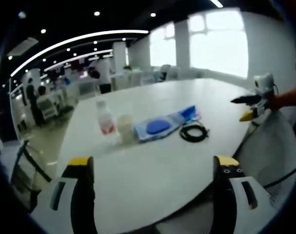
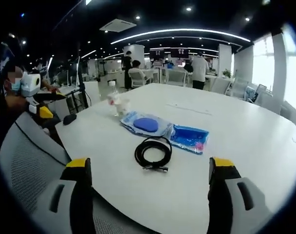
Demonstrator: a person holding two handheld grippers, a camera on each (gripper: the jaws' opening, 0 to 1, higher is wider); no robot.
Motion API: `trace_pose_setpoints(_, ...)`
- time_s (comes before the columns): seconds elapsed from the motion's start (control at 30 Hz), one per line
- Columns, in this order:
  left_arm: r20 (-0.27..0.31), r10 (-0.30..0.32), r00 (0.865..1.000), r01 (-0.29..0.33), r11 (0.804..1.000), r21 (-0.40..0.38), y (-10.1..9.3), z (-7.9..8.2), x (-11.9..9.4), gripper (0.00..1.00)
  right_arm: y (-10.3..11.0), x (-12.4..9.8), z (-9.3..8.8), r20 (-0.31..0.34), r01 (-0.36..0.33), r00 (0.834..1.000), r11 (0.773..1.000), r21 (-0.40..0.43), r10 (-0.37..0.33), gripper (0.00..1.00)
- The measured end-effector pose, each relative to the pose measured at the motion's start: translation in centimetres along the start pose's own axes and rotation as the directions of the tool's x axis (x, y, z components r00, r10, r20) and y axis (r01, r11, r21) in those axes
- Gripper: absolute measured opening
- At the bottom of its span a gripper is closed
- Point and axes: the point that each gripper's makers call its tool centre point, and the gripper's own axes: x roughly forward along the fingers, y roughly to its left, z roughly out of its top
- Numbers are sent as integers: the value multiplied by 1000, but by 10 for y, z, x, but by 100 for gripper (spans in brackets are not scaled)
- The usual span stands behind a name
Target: Arrange the tabletop items into an orderly group along one side of the table until the central work area is clear of visible clutter.
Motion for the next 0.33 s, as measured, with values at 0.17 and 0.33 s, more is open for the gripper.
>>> trace_pose_setpoints(0.17,11,5,1000,-5,1000,1,-3,-3,-7,99,2,-4,-5,-11,3,1000,1000,-6,-3,100)
trace_pose_setpoints(0.33,12,21,1000,-21,1000,-12,-3,-7,-13,99,1,-11,-7,-2,15,1000,1000,8,-14,100)
